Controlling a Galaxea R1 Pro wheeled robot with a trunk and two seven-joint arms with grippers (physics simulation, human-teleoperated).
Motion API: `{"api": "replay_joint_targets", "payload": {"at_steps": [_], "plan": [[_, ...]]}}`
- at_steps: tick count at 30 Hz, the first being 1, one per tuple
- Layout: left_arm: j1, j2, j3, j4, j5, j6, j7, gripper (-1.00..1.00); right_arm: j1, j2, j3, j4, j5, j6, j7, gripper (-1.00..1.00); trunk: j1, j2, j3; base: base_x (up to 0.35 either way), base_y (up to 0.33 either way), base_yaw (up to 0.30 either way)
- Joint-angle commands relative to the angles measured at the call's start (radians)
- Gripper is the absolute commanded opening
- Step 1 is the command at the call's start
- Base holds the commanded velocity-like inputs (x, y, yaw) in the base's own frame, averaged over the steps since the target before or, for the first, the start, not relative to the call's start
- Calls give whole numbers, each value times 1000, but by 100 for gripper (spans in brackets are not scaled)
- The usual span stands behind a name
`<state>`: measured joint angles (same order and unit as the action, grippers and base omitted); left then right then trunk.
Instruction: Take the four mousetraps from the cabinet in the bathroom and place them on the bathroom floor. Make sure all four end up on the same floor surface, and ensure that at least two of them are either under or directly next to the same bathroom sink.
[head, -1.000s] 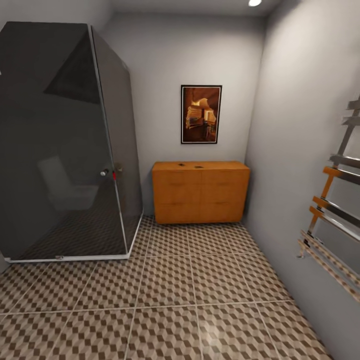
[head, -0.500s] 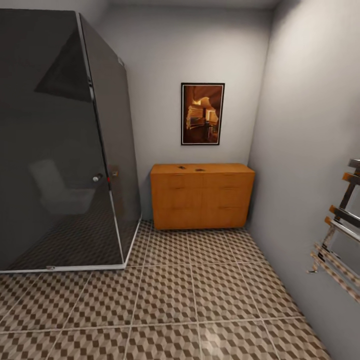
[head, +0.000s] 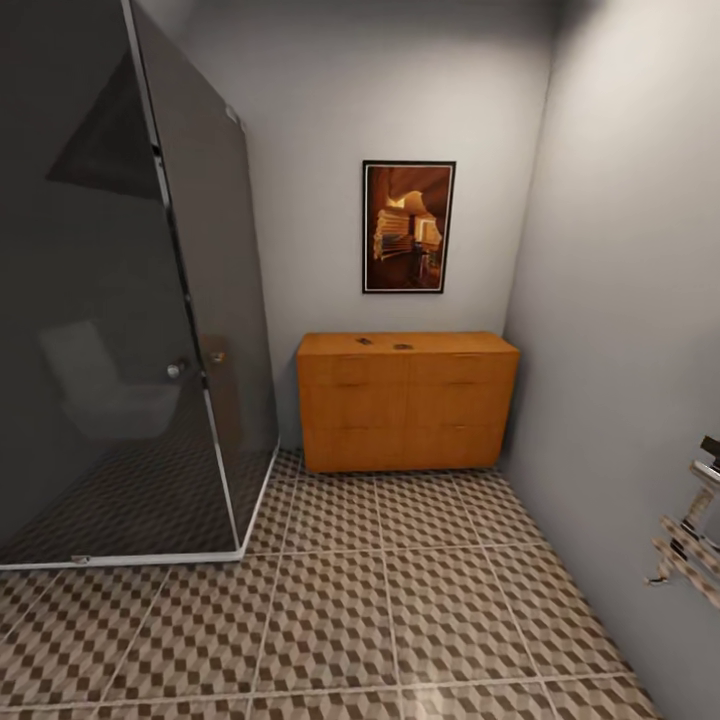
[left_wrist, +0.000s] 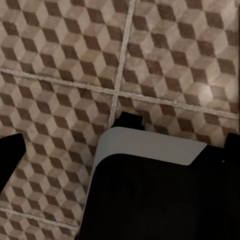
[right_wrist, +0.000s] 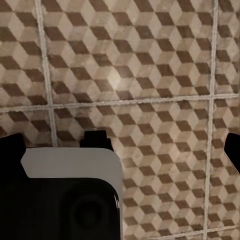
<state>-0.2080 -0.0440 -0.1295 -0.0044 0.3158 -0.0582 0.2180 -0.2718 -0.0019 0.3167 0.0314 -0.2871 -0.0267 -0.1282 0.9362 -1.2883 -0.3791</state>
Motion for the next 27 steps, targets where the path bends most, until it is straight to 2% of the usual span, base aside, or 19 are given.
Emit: {"api": "replay_joint_targets", "payload": {"at_steps": [1,27], "plan": [[-1,0,-9,1,9,-3,3,100,-1,0,9,2,-9,-4,-1,100,1,-1,-1,322,0,0],[-1,1,-9,1,9,-3,3,100,-1,0,9,2,-9,-2,-1,100,1,-1,-1,322,0,0]]}}
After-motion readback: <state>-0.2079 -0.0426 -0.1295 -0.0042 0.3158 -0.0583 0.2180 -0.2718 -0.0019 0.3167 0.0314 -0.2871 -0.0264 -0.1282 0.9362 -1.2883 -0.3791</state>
